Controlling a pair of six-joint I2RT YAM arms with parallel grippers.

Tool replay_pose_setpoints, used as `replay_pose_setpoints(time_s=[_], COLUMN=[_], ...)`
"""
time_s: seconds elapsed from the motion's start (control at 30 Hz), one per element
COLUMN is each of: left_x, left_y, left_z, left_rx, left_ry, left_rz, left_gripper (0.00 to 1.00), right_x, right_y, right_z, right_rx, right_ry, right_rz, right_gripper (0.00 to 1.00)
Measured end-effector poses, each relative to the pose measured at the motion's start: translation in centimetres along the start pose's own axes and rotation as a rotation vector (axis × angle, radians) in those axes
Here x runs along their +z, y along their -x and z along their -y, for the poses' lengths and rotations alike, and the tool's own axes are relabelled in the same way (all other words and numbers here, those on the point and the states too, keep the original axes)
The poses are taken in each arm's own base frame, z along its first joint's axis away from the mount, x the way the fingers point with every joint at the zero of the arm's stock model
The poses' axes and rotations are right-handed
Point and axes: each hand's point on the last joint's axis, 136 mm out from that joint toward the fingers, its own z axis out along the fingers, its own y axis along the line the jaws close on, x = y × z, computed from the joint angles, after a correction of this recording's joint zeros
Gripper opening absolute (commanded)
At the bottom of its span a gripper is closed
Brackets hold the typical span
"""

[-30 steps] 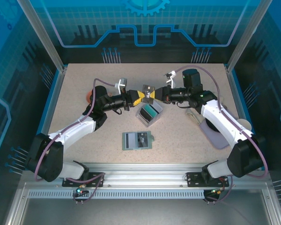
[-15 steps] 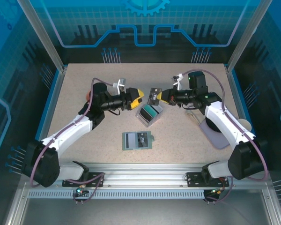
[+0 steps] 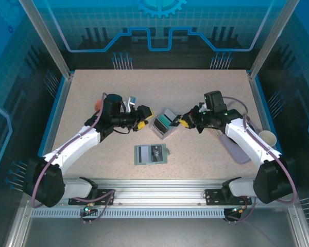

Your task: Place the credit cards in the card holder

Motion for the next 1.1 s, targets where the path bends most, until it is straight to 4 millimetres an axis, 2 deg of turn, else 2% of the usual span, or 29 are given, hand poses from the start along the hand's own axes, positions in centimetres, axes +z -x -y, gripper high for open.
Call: replay_pose_setpoints(time_s=[0.17,0.27,0.37,0.43,0.53,0.73,0.97,1.03,1.1], left_x=[0.6,1.4,1.9,2.0,2.0,1.2,0.7,0.7,0.8], left_y=[-0.1,0.2,1.2,1.7,2.0,1.8,1.3,1.0,0.6], left_z=[-0.5,-0.4,-0.1,0.3,1.4,4.6,6.1,6.2,6.4], left_rx=[-0.003,-0.023,-0.048,-0.055,-0.041,0.027,0.064,0.064,0.071], left_ry=[0.003,-0.031,-0.081,-0.113,-0.17,-0.299,-0.358,-0.362,-0.367], left_rz=[-0.027,-0.055,-0.065,-0.07,-0.083,-0.113,-0.145,-0.158,-0.169], left_gripper=[0.76,0.78,0.79,0.79,0.77,0.64,0.6,0.54,0.42], right_x=[1.6,2.4,1.6,1.1,0.8,0.6,0.8,0.7,0.6], right_y=[-0.7,-2.0,-3.7,-4.3,-4.8,-5.3,-6.0,-6.1,-6.2], right_z=[-0.6,-3.5,-6.6,-7.6,-7.8,-7.6,-7.8,-8.0,-8.3], right_rx=[-0.081,-0.276,-0.466,-0.557,-0.641,-0.727,-0.763,-0.773,-0.789], right_ry=[-0.015,0.016,0.106,0.149,0.175,0.211,0.258,0.265,0.275], right_rz=[-0.066,-0.138,-0.195,-0.214,-0.239,-0.284,-0.349,-0.352,-0.354], right_gripper=[0.0,0.0,0.0,0.0,0.0,0.0,0.0,0.0,0.0])
